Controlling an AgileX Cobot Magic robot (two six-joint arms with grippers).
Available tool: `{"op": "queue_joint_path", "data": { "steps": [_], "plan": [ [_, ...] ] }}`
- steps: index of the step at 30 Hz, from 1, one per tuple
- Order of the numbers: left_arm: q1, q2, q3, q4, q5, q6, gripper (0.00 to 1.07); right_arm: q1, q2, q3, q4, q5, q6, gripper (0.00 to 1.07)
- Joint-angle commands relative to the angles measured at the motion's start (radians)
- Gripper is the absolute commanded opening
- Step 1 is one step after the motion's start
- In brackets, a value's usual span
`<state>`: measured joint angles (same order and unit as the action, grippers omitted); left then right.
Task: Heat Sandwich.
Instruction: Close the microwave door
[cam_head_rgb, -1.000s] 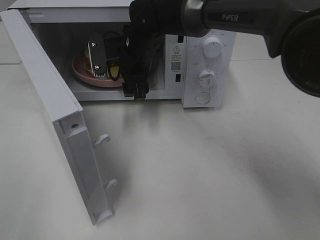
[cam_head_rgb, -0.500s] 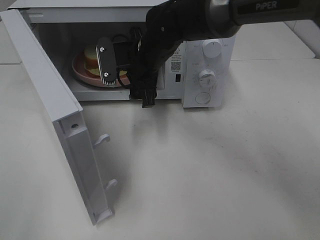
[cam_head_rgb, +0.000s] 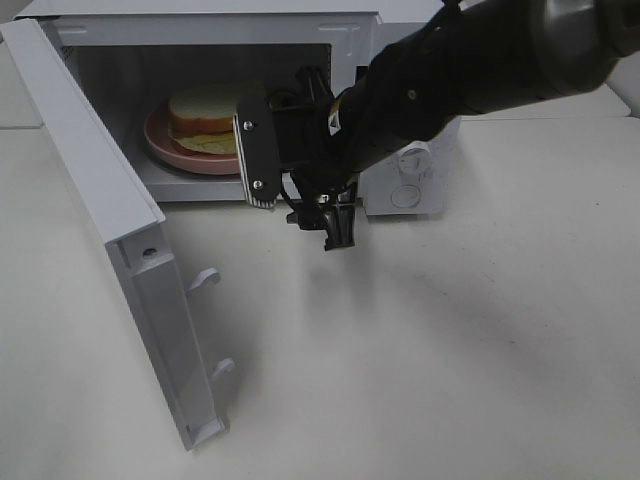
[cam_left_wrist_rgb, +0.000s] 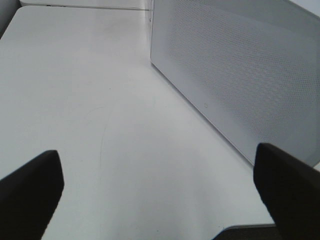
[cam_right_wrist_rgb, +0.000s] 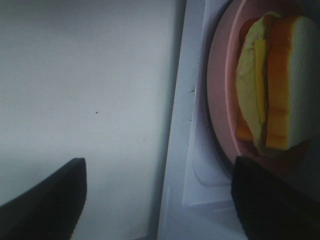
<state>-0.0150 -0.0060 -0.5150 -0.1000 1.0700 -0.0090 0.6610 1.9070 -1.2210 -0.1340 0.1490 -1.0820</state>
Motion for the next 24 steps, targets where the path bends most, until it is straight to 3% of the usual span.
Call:
{"op": "queue_joint_path", "data": {
  "steps": [1, 13, 24],
  "plan": [
    [0.002, -0.018, 0.002, -0.01, -0.003, -0.004, 0.98, 0.003, -0.068, 0.075, -0.005, -0.025, 0.014, 0.76],
    [0.002, -0.018, 0.002, -0.01, -0.003, -0.004, 0.98, 0.003, -0.287, 0.294, 0.007, -0.022, 0.128, 0.76],
    [0.002, -0.018, 0.002, -0.01, -0.003, -0.004, 0.98, 0.003, -0.443, 0.406, 0.007, 0.007, 0.3, 0.76]
  ]
}}
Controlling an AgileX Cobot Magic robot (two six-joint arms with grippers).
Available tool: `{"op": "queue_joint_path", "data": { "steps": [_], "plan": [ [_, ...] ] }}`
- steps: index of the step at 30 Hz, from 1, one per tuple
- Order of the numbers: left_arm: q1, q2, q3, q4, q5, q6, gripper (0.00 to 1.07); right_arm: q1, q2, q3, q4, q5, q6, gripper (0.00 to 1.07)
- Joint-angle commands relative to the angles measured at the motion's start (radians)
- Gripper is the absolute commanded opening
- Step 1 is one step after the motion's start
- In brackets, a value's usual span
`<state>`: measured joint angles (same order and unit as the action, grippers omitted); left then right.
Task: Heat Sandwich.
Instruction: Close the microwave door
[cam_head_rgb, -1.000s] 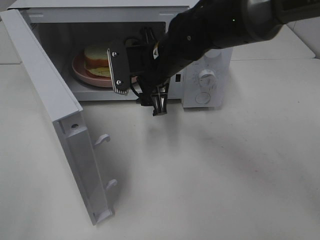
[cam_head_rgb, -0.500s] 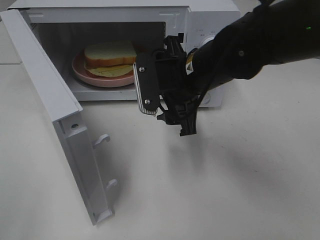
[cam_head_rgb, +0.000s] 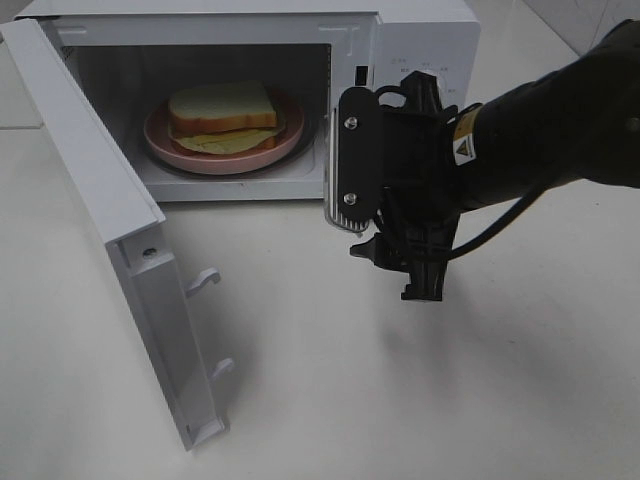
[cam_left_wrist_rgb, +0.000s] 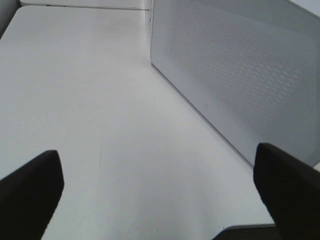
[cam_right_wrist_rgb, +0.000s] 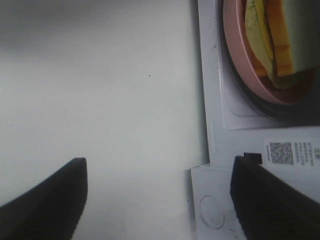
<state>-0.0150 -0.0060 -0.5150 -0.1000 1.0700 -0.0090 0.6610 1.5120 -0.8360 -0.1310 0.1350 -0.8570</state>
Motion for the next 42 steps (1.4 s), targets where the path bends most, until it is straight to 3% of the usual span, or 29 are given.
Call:
{"op": "queue_joint_path", "data": {
  "steps": [1, 16, 32, 42],
  "plan": [
    [0.002, -0.018, 0.002, -0.01, -0.003, -0.004, 0.98, 0.003, -0.076, 0.033, 0.004, 0.051, 0.144, 0.76],
    [0.002, -0.018, 0.002, -0.01, -0.003, -0.004, 0.98, 0.003, -0.31, 0.053, 0.003, 0.476, 0.756, 0.76],
    [0.002, -0.018, 0.002, -0.01, -0.003, -0.004, 0.98, 0.003, -0.619, 0.053, 0.004, 0.874, 0.832, 0.76],
    [0.002, -0.018, 0.002, -0.01, -0.003, -0.004, 0.98, 0.003, -0.85, 0.053, 0.004, 0.968, 0.871, 0.76]
  ]
}}
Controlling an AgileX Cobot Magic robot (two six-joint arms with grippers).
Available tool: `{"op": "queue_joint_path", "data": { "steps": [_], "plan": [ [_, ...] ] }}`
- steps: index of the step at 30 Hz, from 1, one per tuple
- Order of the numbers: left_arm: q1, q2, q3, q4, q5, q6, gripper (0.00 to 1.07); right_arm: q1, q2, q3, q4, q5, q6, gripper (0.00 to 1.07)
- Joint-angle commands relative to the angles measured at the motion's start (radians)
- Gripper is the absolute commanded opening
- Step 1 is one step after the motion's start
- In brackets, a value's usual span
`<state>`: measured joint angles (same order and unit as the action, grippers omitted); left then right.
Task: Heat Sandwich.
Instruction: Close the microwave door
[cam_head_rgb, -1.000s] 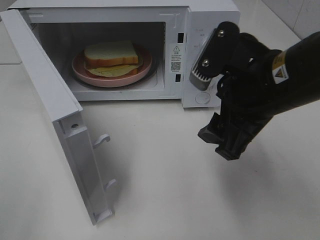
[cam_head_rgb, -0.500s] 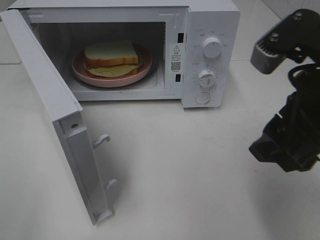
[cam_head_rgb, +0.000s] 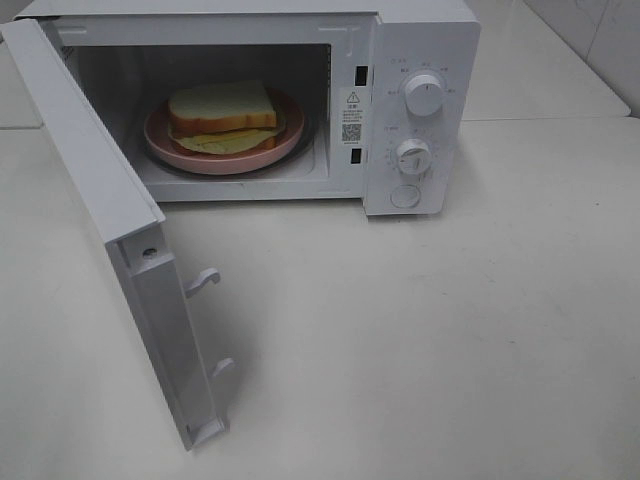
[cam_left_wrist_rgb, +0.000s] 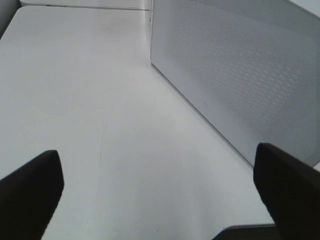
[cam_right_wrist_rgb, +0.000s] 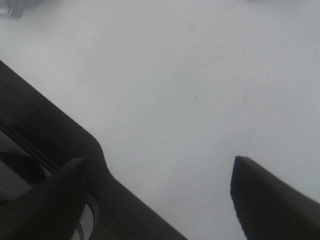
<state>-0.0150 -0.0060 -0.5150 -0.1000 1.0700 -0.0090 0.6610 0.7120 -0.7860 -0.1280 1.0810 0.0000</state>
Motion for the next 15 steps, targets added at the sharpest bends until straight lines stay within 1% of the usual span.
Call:
{"op": "queue_joint_path", "data": {
  "steps": [1, 4, 7, 8, 9, 11, 12, 13, 15],
  "plan": [
    [0.002, -0.018, 0.002, -0.01, -0.003, -0.004, 0.98, 0.001, -0.111, 0.003, 0.001, 0.036, 0.024, 0.76],
    [0.002, -0.018, 0.002, -0.01, -0.003, -0.004, 0.98, 0.001, -0.215, 0.003, -0.003, 0.081, 0.059, 0.76],
    [0.002, -0.018, 0.002, -0.01, -0.003, -0.004, 0.98, -0.018, -0.255, 0.01, -0.004, 0.105, 0.076, 0.76],
    [0.002, -0.018, 0.002, -0.01, -0.003, -0.004, 0.98, -0.057, -0.292, 0.034, -0.004, 0.118, 0.08, 0.76],
    [0.002, -0.018, 0.002, -0.01, -0.003, -0.004, 0.98, -0.057, -0.292, 0.034, -0.004, 0.118, 0.08, 0.76],
    [0.002, -0.018, 0.002, -0.01, -0.003, -0.004, 0.98, -0.113, -0.332, 0.065, -0.004, 0.12, 0.08, 0.76],
    [0.002, -0.018, 0.002, -0.01, -0.003, -0.004, 0.98, -0.168, -0.379, 0.097, -0.003, 0.117, 0.08, 0.76],
    [0.002, -0.018, 0.002, -0.01, -0.003, -0.004, 0.98, -0.168, -0.379, 0.097, -0.003, 0.117, 0.08, 0.76],
    [0.002, -0.018, 0.002, -0.01, -0.003, -0.004, 0.98, -0.216, -0.423, 0.126, -0.003, 0.116, 0.08, 0.76]
  ]
}}
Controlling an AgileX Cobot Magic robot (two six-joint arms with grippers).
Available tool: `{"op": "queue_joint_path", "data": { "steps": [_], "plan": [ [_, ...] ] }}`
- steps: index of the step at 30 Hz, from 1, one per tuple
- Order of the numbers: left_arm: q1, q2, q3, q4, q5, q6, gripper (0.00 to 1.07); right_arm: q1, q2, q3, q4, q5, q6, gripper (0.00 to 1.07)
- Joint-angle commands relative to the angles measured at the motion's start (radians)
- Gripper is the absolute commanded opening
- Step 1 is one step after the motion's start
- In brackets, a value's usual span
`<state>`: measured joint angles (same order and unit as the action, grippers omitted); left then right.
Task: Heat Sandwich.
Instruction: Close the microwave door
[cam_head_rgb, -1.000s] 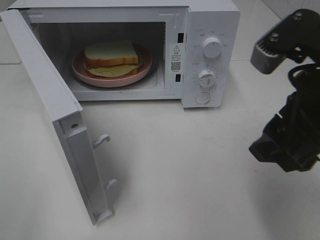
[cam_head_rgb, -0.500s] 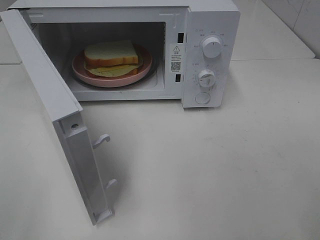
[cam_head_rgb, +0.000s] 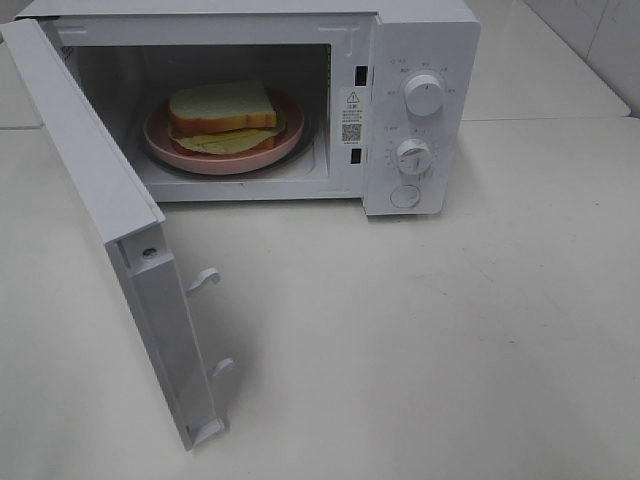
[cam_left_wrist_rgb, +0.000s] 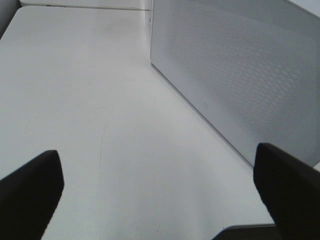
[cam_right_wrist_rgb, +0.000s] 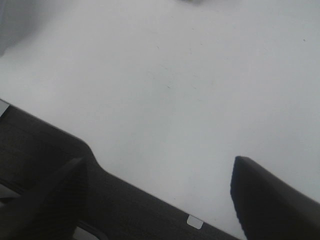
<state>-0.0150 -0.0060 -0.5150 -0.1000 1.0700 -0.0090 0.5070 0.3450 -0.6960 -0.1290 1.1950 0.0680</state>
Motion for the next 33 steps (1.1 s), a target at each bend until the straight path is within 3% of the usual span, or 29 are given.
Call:
{"op": "queue_joint_path", "data": {
  "steps": [1, 16, 24, 33],
  "plan": [
    [0.002, -0.018, 0.002, -0.01, -0.003, -0.004, 0.98, -0.11, -0.095, 0.055, -0.002, 0.0, 0.012, 0.76],
    [0.002, -0.018, 0.002, -0.01, -0.003, -0.004, 0.98, -0.408, -0.322, 0.164, 0.004, -0.128, 0.012, 0.76],
    [0.002, -0.018, 0.002, -0.01, -0.003, -0.004, 0.98, -0.471, -0.376, 0.199, 0.052, -0.201, -0.02, 0.76],
    [0.002, -0.007, 0.002, -0.01, -0.003, -0.004, 0.98, -0.472, -0.376, 0.199, 0.06, -0.201, -0.028, 0.76]
  ]
}}
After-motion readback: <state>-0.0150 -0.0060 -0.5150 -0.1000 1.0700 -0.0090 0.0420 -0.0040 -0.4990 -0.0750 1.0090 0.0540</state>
